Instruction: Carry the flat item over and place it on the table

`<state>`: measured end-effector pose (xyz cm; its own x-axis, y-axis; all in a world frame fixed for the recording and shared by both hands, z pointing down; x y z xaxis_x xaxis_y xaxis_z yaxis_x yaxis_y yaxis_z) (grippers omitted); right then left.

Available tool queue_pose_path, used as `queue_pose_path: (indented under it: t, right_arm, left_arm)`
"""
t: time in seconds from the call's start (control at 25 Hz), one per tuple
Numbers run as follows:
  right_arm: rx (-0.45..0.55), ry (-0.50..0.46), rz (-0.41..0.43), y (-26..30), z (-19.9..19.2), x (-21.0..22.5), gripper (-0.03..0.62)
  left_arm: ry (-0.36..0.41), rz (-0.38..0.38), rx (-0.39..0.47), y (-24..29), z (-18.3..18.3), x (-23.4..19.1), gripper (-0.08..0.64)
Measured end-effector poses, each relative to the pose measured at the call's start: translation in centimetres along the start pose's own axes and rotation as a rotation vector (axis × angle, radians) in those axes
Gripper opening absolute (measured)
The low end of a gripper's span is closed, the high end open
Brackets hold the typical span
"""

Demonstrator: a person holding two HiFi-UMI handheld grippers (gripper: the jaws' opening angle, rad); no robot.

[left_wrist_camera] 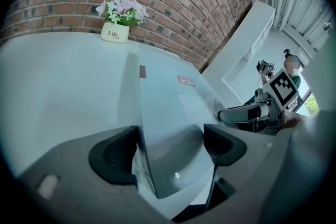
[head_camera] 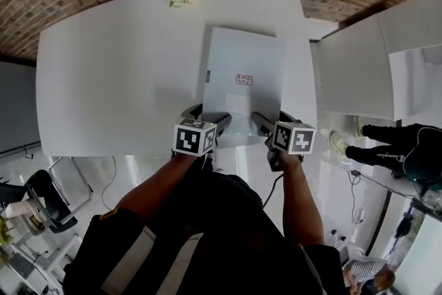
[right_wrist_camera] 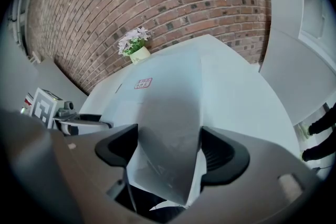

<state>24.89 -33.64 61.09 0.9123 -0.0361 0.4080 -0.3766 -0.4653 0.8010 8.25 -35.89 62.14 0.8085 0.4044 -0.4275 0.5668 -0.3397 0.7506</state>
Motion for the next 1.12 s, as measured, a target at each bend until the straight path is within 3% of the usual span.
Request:
queue_pose_path:
  t: [0.4,0.72,0.96,1.12]
  right_arm:
    - [0.014,0.005,0.017,0.1,0.1,0.2,0.387]
    - [0.065,-0.041,-0.059,-1.9,0.5,-0.1,0.371]
    - [0.142,-0.091,-0.1,-4.3,1.2,-1.5,0.326]
    - [0.217,-0.126,-0.106,-6.2,2.2,-3.2,0.273]
  left_arm:
    - [-0.015,-0.006,0.017,0.1,0.0,-0.1,0.42]
    - [0.02,0.035,0.043,-1.6,-0.2,-0.8,0.413]
    - [0.021,0.076,0.098,-4.3,-0.2,-0.3,0.405]
    - [0.045,0.086,0.145,-6.3,0.6,1.1,0.358]
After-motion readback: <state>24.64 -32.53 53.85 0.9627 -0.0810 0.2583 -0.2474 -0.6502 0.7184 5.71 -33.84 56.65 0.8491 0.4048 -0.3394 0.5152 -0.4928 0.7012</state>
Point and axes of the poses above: the fingertips, and each gripper's own axes: y forward along the fingers, x to its right, z out of its top, the point moved 1 cm from there along -y, backward along the fingers, and after that the axes turned 5 degrees about z, right-handed, at the moved point
